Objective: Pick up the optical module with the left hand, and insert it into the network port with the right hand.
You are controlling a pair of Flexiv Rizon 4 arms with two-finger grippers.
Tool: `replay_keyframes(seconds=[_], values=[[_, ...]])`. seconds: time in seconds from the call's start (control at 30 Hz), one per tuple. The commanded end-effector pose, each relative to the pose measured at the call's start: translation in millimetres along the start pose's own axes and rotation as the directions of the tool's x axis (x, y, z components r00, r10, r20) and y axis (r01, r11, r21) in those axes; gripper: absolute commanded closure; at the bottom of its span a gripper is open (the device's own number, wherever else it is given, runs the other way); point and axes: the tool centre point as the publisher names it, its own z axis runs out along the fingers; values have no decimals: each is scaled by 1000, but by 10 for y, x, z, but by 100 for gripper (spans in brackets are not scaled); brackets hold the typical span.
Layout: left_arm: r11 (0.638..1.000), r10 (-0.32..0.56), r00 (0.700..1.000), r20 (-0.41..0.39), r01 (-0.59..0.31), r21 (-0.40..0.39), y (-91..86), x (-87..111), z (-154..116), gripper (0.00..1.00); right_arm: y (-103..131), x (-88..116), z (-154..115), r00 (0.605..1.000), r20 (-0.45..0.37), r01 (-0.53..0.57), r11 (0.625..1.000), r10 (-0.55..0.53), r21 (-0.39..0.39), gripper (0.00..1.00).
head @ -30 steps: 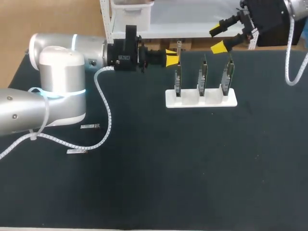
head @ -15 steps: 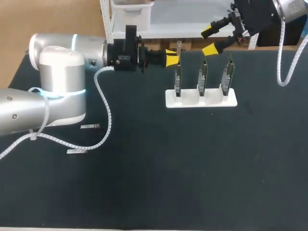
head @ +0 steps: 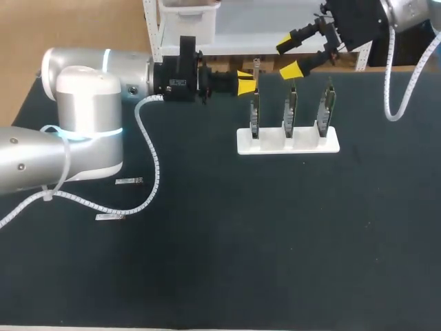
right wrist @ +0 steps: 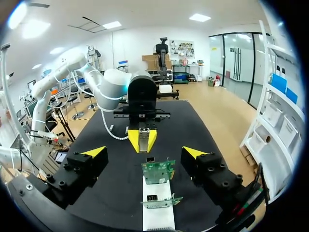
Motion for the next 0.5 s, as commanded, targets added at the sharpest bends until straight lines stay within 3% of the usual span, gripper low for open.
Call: replay_keyframes(seconds=[0.03, 0.5], values=[[1000, 2, 1000, 3, -2, -7, -19, 8, 1, 100, -78, -19, 62, 1000, 8, -6, 999, 6, -36, 0], [1000, 2, 1000, 3, -2, -7, -19, 8, 1, 100, -16, -36, 249, 999, 4, -37, 999, 37, -13, 0]])
